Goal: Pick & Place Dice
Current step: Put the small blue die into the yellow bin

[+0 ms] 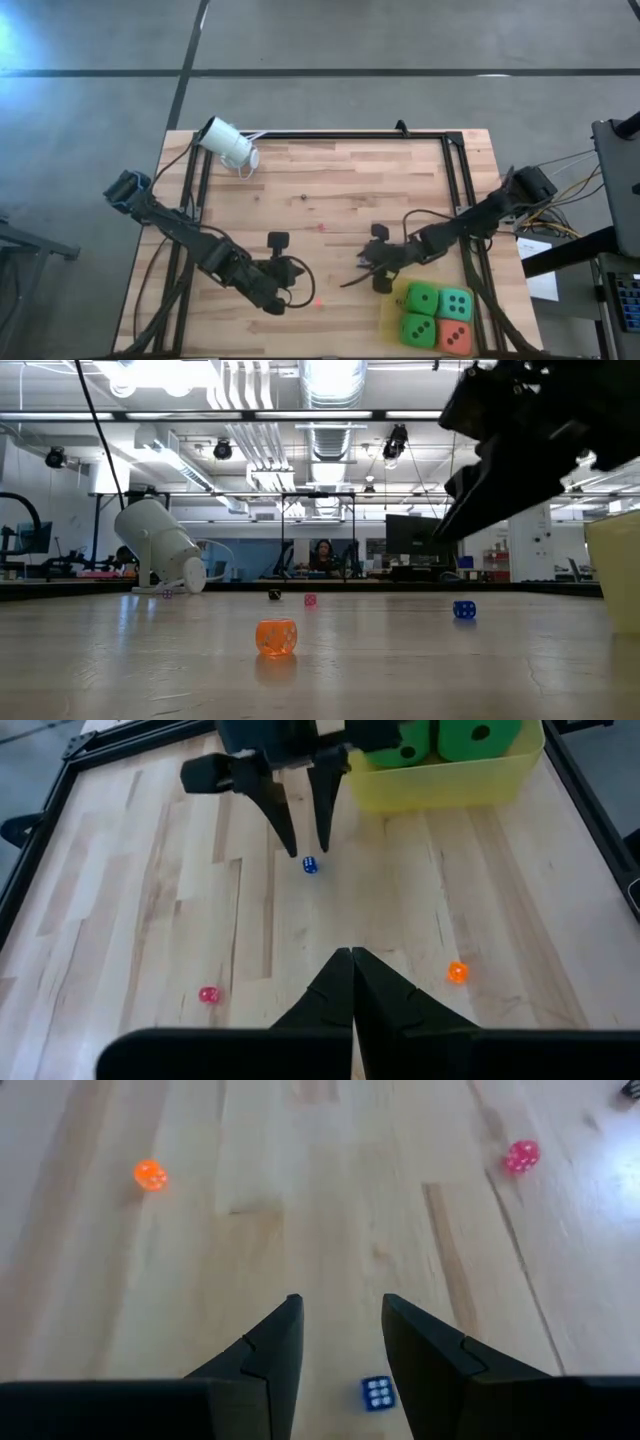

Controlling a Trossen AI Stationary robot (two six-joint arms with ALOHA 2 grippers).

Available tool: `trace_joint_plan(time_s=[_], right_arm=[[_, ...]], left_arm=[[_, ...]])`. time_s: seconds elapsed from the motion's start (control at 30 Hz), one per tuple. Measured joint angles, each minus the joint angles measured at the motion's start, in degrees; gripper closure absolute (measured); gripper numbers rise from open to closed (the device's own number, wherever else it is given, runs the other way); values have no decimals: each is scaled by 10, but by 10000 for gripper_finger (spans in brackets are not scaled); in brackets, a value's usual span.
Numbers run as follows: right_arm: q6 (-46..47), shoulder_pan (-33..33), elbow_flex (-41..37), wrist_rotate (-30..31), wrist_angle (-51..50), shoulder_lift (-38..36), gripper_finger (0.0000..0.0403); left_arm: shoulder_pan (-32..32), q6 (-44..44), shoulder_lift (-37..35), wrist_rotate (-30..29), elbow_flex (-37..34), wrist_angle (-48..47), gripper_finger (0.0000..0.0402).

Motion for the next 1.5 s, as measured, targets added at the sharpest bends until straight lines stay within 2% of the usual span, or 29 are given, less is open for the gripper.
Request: trace_joint_plan(time_s=[0.2, 0.3, 0.73, 1.5], right_arm=[[29, -1, 111, -39, -210, 6, 268], [27, -4, 147, -44, -277, 22, 268], [2, -58, 195, -125, -330, 101, 268], [-5, -64, 193, -108, -349, 111, 268]], left_arm=[[0, -6, 0, 0, 0, -1, 400], [0, -6, 0, 0, 0, -1, 399], [0, -7, 0, 0, 0, -4, 399], [0, -8, 0, 0, 0, -8, 399]])
